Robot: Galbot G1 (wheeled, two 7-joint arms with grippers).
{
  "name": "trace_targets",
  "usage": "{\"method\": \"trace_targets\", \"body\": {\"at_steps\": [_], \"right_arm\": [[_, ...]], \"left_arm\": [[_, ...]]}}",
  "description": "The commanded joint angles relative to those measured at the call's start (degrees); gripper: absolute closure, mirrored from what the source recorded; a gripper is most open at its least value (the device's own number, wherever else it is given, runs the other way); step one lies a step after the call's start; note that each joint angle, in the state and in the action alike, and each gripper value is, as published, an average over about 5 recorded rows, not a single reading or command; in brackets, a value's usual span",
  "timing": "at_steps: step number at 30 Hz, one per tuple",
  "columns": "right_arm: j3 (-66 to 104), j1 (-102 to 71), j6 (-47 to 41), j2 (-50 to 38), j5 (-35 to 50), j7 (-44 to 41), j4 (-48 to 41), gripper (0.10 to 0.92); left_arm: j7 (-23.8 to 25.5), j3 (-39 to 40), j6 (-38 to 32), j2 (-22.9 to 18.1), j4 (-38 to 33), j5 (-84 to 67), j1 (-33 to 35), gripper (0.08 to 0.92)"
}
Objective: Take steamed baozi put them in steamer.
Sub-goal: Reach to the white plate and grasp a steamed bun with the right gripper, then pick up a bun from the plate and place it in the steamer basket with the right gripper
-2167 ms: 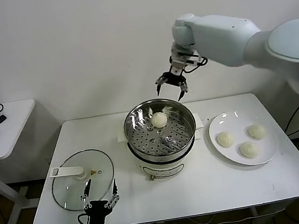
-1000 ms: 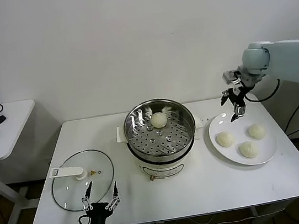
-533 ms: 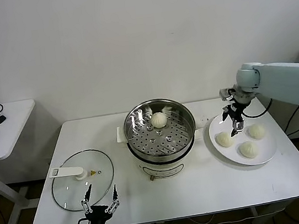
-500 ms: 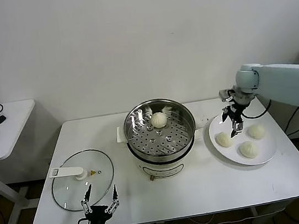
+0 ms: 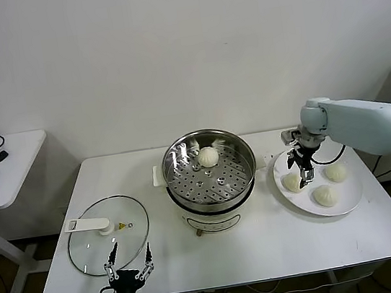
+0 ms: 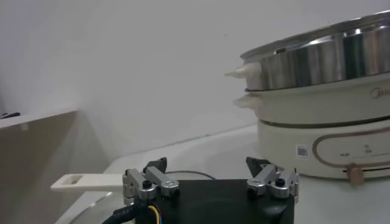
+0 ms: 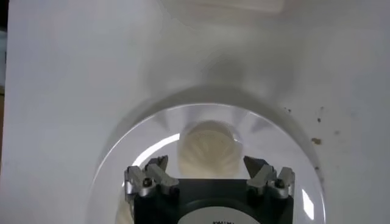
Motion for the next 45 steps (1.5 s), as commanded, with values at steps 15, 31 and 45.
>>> {"method": "trace_targets", "body": {"at_steps": [15, 31, 45], "right_arm": [[3.5, -3.3, 1.2, 0.8, -4.9, -0.4, -3.1, 0.208], [4.7, -3.5, 1.1, 0.6, -5.9, 0.1, -3.1, 0.323], [6.1, -2.3, 0.6, -1.7, -6.0, 1.2, -0.3, 0.435]], "left_arm": [[-0.1, -0.3, -0.1, -0.8, 0.1, 0.0, -0.3, 0.177], [-0.2, -0.2, -0.2, -0.9, -0.4, 0.2, 0.0, 0.177], [-0.7, 0.4, -0.5, -0.8, -1.8, 0.4, 0.9, 0.177]]}}
